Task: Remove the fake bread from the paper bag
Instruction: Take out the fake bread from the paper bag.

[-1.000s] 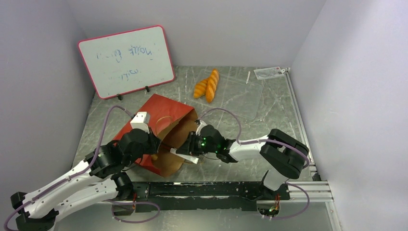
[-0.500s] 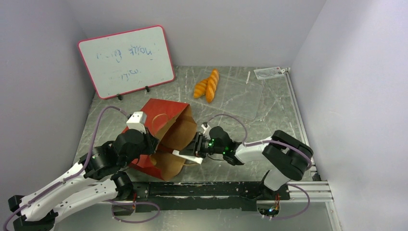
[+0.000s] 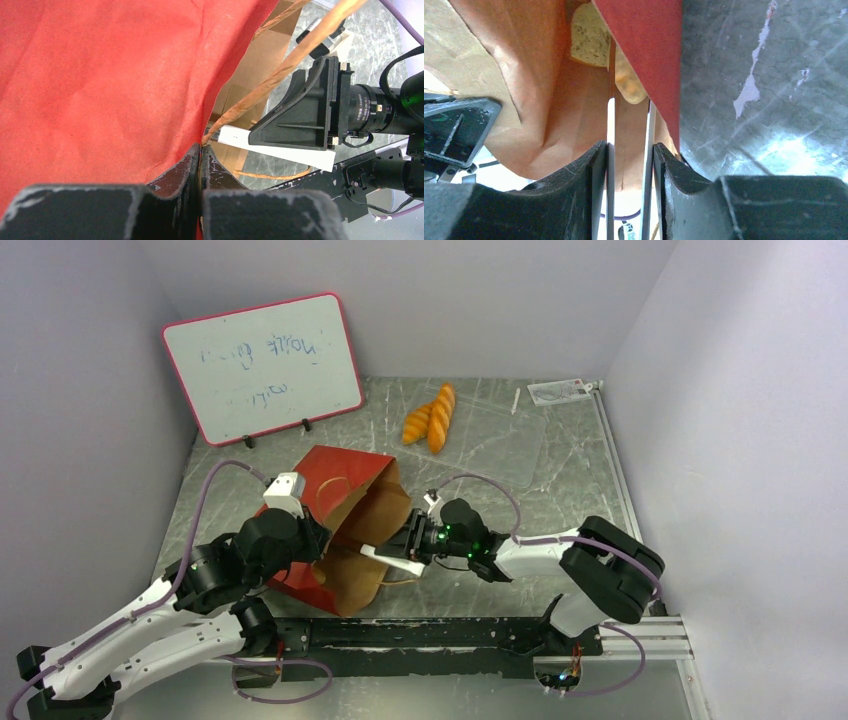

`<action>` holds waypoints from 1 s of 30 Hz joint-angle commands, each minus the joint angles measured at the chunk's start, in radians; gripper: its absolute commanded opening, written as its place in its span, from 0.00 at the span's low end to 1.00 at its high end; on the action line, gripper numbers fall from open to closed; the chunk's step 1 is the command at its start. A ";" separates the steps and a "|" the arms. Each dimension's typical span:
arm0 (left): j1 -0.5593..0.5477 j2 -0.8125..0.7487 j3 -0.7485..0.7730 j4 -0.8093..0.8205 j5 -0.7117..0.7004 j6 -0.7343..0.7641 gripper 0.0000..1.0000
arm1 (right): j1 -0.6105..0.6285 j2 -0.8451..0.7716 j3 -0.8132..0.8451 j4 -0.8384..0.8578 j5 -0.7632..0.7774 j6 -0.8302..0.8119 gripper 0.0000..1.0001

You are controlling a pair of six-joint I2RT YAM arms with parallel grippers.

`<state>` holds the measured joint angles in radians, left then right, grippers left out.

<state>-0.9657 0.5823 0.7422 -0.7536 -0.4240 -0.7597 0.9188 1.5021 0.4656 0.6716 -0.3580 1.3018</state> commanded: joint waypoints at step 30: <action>-0.003 -0.014 0.006 0.027 0.045 0.016 0.07 | -0.005 0.127 0.153 -0.019 -0.001 -0.049 0.45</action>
<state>-0.9657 0.5747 0.7422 -0.7536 -0.4137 -0.7517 0.9176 1.6024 0.5804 0.6071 -0.3538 1.2675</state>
